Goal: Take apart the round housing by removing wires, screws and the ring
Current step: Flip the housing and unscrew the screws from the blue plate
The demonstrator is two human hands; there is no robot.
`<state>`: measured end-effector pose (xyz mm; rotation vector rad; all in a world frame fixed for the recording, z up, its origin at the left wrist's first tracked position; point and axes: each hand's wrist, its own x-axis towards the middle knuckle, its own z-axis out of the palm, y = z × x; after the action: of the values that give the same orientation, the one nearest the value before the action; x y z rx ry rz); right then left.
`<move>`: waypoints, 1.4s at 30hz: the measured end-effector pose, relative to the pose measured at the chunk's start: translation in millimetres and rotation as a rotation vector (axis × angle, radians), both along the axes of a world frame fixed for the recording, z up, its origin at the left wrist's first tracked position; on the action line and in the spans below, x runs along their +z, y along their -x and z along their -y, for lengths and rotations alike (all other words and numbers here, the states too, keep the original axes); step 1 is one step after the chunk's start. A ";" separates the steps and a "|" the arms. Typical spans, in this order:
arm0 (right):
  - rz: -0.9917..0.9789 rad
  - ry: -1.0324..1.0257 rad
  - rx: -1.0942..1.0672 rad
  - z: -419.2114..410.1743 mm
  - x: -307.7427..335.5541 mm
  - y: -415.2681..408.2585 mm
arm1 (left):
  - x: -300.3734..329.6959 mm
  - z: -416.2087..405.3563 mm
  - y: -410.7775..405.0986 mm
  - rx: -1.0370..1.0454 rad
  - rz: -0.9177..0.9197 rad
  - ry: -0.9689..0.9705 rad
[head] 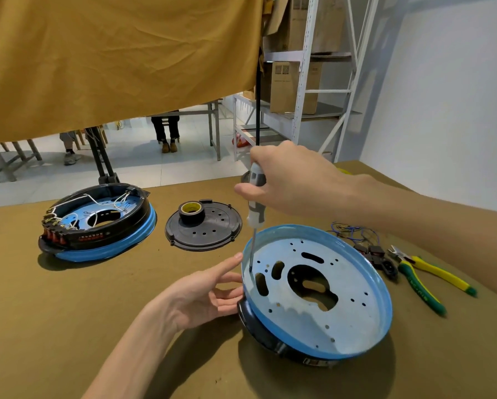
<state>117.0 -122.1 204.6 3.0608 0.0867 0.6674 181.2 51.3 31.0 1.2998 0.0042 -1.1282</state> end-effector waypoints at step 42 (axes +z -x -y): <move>-0.635 0.077 -0.004 -5.4 21.3 -6.6 | -12.3 6.9 3.5 0.048 0.146 -0.090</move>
<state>123.7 -116.8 226.0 3.0587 0.1039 -0.3192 177.7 44.3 18.7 1.4527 -0.0219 -1.0002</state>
